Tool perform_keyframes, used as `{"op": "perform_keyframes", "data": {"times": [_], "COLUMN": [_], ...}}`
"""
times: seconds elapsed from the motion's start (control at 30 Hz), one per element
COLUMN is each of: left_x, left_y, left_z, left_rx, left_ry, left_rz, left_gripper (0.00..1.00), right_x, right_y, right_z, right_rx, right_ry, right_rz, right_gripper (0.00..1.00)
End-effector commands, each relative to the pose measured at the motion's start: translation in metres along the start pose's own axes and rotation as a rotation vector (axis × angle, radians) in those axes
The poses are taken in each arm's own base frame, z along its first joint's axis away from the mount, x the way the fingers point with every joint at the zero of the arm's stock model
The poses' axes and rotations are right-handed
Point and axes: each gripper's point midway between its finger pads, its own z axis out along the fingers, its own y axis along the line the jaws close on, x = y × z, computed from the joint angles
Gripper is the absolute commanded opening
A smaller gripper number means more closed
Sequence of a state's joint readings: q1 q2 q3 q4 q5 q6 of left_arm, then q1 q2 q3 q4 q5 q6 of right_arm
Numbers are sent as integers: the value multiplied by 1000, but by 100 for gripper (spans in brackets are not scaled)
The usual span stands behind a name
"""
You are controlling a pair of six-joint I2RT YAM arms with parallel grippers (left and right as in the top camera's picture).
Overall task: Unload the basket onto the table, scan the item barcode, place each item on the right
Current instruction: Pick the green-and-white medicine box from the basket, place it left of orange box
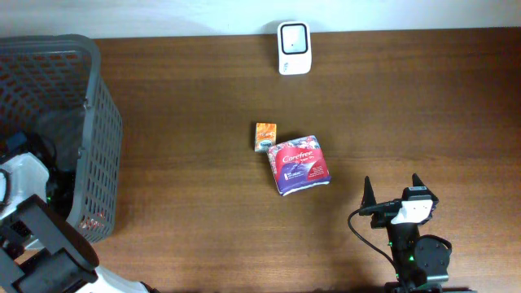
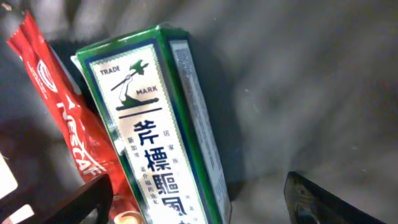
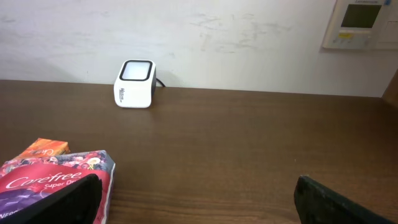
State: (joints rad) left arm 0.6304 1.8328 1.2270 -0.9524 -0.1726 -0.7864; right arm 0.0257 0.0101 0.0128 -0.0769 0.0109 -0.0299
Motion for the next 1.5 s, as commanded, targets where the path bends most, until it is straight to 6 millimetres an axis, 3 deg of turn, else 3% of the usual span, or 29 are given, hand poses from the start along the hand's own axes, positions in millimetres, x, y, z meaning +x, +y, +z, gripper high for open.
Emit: {"op": "perform_keyframes", "data": {"times": [0.0, 0.07, 0.23, 0.3, 0.4, 0.5, 0.53, 0.57, 0.67, 0.7, 0.73, 0.77, 0.8, 0.83, 0.87, 0.9, 0.93, 0.97, 1.0, 1.1, 1.23, 1.37, 1.43, 1.47], "left_x": [-8, -10, -16, -25, -41, -39, -35, -21, 33, 67, 121, 171, 196, 239, 260, 298, 321, 339, 354, 361, 351, 361, 355, 350], "left_y": [-3, -4, -11, -17, -25, -49, -52, -56, -69, -74, -82, -91, -97, -106, -112, -127, -137, -149, -163, -175, -168, -167, -179, -186], "left_z": [2, 2, -3, -22, -74, -180, -206, -249, -338, -368, -391, -396, -395, -390, -383, -358, -336, -307, -264, -170, -102, -100, -125, -154], "left_rx": [14, 22, 46, 76, 174, 525, 604, 738, 1030, 1138, 1220, 1253, 1258, 1245, 1221, 1127, 1049, 950, 802, 482, 225, 244, 278, 312], "left_ry": [-40, -48, -62, -83, -162, -229, -244, -263, -304, -306, -270, -198, -158, -101, -84, -87, -93, -122, -163, -191, -203, -155, -180, -196], "left_rz": [-19, -21, 1, 7, 1, 8, 20, 60, 226, 325, 472, 607, 675, 784, 835, 919, 973, 1014, 1056, 1117, 1150, 1160, 1191, 1207], "left_gripper": [63, 42, 35, 32, 32, 29, 29, 28, 28, 28, 27, 25, 25, 27, 27, 27, 27, 29, 34, 33, 41, 45, 48, 49], "right_x": [3, 3, 3, 3, 3, 3, 3, 3, 3, 3, 3, 3, 3, 3, 3, 3, 3, 3, 3, 3, 3, 3, 3, 3], "right_y": [-1, -1, -1, -1, -1, -1, -1, -1, -1, -1, -1, -1, -1, -1, -1, -1, -1, -1, -1, -1, -1, -1, -1, -1], "right_z": [0, 0, 0, 0, 0, 0, 0, 0, 0, 0, 0, 0, 0, 0, 0, 0, 0, 0, 0, 0, 0, 0, 0, 0], "right_rx": [7, 7, 7, 7, 7, 7, 7, 7, 7, 7, 7, 7, 7, 7, 7, 7, 7, 7, 7, 7, 7, 7, 7, 7], "right_ry": [6, 6, 6, 6, 6, 6, 6, 6, 6, 6, 6, 6, 6, 6, 6, 6, 6, 6, 6, 6, 6, 6, 6, 6], "right_rz": [0, 0, 0, 0, 0, 0, 0, 0, 0, 0, 0, 1, 0, 0, 0, 0, 0, 0, 0, 0, 0, 0, 0, 0], "right_gripper": [98, 98, 98, 98, 98, 98, 98, 98, 99, 98, 98, 98, 98, 98, 98, 98, 98, 98, 99, 98, 98, 98, 98, 98]}}
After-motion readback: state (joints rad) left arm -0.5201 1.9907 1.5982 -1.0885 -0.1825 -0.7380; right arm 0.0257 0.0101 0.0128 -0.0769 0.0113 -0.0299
